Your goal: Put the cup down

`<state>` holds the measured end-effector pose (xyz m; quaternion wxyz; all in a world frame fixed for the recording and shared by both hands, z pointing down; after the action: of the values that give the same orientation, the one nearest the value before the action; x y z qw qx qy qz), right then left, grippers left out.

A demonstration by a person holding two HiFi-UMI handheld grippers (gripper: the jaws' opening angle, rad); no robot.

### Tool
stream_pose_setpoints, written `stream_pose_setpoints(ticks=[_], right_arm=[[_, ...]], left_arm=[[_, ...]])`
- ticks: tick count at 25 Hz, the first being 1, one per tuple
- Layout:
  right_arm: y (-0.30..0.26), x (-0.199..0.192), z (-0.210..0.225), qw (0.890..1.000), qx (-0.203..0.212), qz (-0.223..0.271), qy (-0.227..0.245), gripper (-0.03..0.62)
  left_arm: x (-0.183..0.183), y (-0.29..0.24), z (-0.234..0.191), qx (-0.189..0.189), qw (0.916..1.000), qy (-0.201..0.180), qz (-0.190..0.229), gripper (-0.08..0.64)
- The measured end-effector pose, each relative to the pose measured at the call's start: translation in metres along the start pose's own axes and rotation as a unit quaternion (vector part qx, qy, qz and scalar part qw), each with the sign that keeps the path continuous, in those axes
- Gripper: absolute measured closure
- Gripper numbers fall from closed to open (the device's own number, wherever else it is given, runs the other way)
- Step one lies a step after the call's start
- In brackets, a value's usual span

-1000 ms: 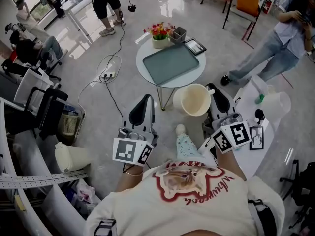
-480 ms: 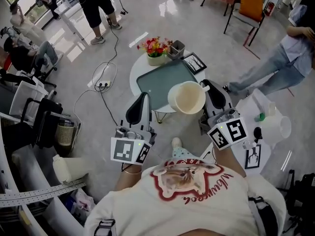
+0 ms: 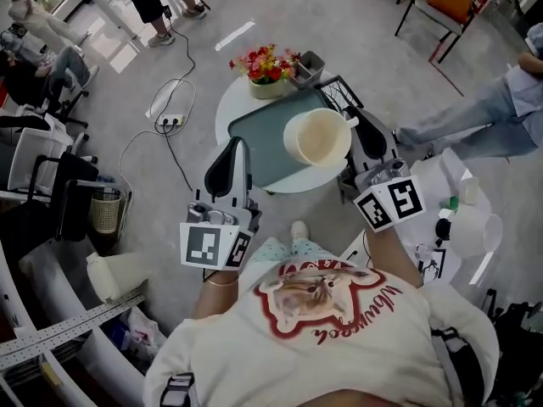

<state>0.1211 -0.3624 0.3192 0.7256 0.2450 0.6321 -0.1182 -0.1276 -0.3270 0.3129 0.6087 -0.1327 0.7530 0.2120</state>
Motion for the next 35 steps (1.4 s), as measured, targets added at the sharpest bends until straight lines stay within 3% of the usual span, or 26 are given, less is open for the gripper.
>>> stream_pose_setpoints(ticks=[7,11,20,35], right_arm=[[-0.039,-0.033,0.006,0.999,-0.003,-0.030,0.017,0.557],[-0.052,-0.056,0.003,0.999,-0.001,-0.039,-0.003,0.557],[-0.076,-0.153,0.015,0.994,-0.020,-0.103,0.006,0.557],[-0.103,-0.270,0.025,0.980,0.020,-0.193,0.040,0.557]], left_arm=[[-0.017,-0.020,-0.028,-0.002,0.9996,0.005,-0.029,0.545],[-0.023,-0.022,-0.044,0.004,0.9992,0.010,-0.039,0.545],[-0.057,-0.009,-0.070,0.009,0.9965,0.008,-0.083,0.545],[-0.080,0.012,-0.086,0.026,0.9905,0.024,-0.133,0.545]])
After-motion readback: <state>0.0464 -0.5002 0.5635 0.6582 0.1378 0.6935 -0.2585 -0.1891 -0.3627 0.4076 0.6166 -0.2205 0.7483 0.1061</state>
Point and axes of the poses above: the fingertips, and each gripper's own axes: y backward along the fingers, z to its right, x out of its top, the point moved 7 cm from there along y, backward along the fingers, and after that the axes turned 5 degrees about y, right-handed, at the moved point
